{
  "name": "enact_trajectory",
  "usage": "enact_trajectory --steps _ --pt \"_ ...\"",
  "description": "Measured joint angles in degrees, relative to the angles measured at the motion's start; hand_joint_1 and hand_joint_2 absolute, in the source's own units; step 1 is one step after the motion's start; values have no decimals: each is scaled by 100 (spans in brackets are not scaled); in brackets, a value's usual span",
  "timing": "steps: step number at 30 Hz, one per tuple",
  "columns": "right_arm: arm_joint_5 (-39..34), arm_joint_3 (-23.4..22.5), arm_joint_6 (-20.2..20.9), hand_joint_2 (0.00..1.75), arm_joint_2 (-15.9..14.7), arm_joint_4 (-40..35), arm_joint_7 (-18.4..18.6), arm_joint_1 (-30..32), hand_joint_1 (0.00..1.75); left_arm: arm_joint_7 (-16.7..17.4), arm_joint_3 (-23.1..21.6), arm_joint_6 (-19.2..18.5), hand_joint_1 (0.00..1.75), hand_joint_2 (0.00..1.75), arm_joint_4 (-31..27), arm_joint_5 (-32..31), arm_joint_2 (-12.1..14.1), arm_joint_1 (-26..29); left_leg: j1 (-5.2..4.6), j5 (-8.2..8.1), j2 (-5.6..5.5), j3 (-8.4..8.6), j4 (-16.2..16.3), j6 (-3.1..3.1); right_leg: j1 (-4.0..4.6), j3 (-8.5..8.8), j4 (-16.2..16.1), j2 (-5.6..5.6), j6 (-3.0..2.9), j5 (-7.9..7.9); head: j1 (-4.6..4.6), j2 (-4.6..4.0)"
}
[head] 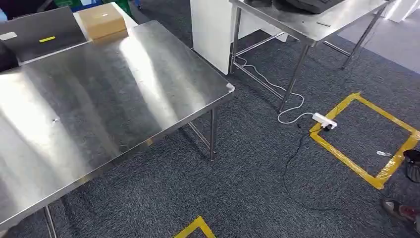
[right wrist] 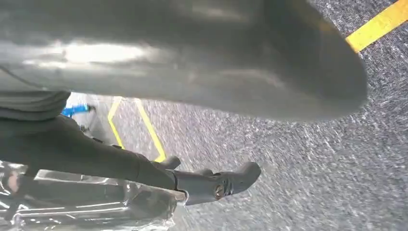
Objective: Take the parts from the cabinet and place them on the table.
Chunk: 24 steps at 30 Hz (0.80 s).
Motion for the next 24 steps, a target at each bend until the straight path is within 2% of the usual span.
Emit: enact_trajectory --steps 1,3,4,5,6,7,8,9,10,11,12,13,14,15,16,18,19,20,21,22,23,24 --pt "0 0 0 0 -2 0 0 1 0 0 0 0 0 0 0 0 2 -9 -39 5 66 -5 29 7 -33 -55 -16 48 57 29 -13 0" --pt "0 0 0 0 -2 0 0 32 0 0 2 2 0 0 0 0 -4 -24 -90 31 188 -4 10 80 -61 -147 -58 176 147 68 -15 0" --pt "0 0 -2 0 -18 0 0 36 0 0 2 0 0 0 0 0 -18 -31 -28 99 303 14 -79 162 -32 -146 16 84 169 46 2 0" --pt "0 0 -2 0 -15 0 0 41 0 -2 2 2 0 0 0 0 -22 -40 -57 105 354 19 -102 191 -18 -225 169 -271 151 -50 2 0" --pt "0 0 -2 0 -11 2 2 27 0 -2 2 2 0 0 0 0 -26 -38 -59 111 447 11 -100 224 -17 -402 506 -478 114 -245 48 0" --pt "2 2 -2 0 -9 2 2 9 0 -2 2 0 0 0 0 0 -26 -27 -76 109 551 7 -99 222 -17 -635 975 -563 91 -467 55 0" --pt "2 2 -2 0 -9 2 2 -1 0 -2 2 0 0 0 0 0 -26 -16 -91 108 649 0 -98 222 -15 -837 1398 -589 86 -636 46 0" --pt "2 2 -2 0 -9 2 0 4 0 -2 2 2 0 0 0 2 -24 -15 -103 108 747 -13 -96 222 -17 -993 1756 -598 110 -736 55 0" --pt "7 2 -2 0 -18 2 0 21 0 0 2 2 0 0 0 0 -24 -16 -106 107 840 -14 -96 221 -21 -972 1766 -608 149 -703 46 0" --pt "13 2 -2 0 -20 2 0 32 0 -2 2 2 0 0 0 4 -26 -16 -107 106 898 -13 -96 219 -21 -849 1562 -618 181 -613 55 0" --pt "22 4 -2 0 -26 2 0 37 0 -2 2 7 0 0 0 9 -30 -17 -106 101 975 -5 -96 212 -22 -564 1062 -663 228 -419 59 0" --pt "20 9 -2 0 -33 0 0 31 0 -4 2 13 0 0 0 9 -39 -16 -106 91 1044 8 -95 196 -25 -223 460 -800 254 -228 52 0" --pt "20 13 -2 0 -33 2 -2 17 0 -15 2 17 0 0 0 9 -39 -19 -132 79 1101 36 -90 173 -18 56 -35 -1196 217 -131 61 0" --pt "15 17 -2 0 -35 2 -9 -5 0 -22 2 20 0 0 0 7 -44 -14 -170 41 1158 48 -76 119 51 43 -64 -1236 179 -84 54 0" --pt "4 20 -2 0 -35 2 -22 -14 0 -31 2 20 0 0 0 0 -41 -15 -166 34 1212 66 -80 95 55 38 -55 -1122 113 -68 33 0" --pt "-2 20 11 0 -37 2 -31 9 0 -31 2 17 0 0 0 -7 -46 -41 -145 32 1338 112 -102 42 79 -17 -53 -995 62 -65 37 0" --pt "-11 20 11 0 -35 2 -37 15 0 -31 2 17 0 0 0 -17 -50 -60 -137 -3 1367 101 -81 -9 -4 38 -98 -905 -8 -16 44 0" --pt "-13 20 11 0 -31 2 -46 20 0 -31 2 17 0 0 0 -18 -44 -76 -101 -105 1039 75 32 -60 -37 49 -100 -835 -35 0 16 0" --pt "-15 22 11 0 -35 2 -48 19 0 -31 2 20 0 0 0 -20 -46 -71 -81 -323 756 -29 307 -66 -50 41 -98 -789 -90 21 11 0" --pt "-17 24 9 0 -39 2 -48 14 0 -28 2 17 0 0 0 -26 -46 -64 -75 -589 612 -214 747 -79 -43 37 -98 -709 -111 33 13 0" --pt "-18 24 9 0 -37 2 -50 6 0 -24 2 17 0 0 2 -28 -44 -49 -76 -779 562 -389 1141 -89 -33 27 -98 -641 -118 37 15 0" --pt "-17 24 9 0 -37 2 -50 5 0 -17 2 17 0 0 2 -37 -37 -31 -75 -934 539 -610 1593 -100 -17 17 -95 -526 -128 44 11 0"
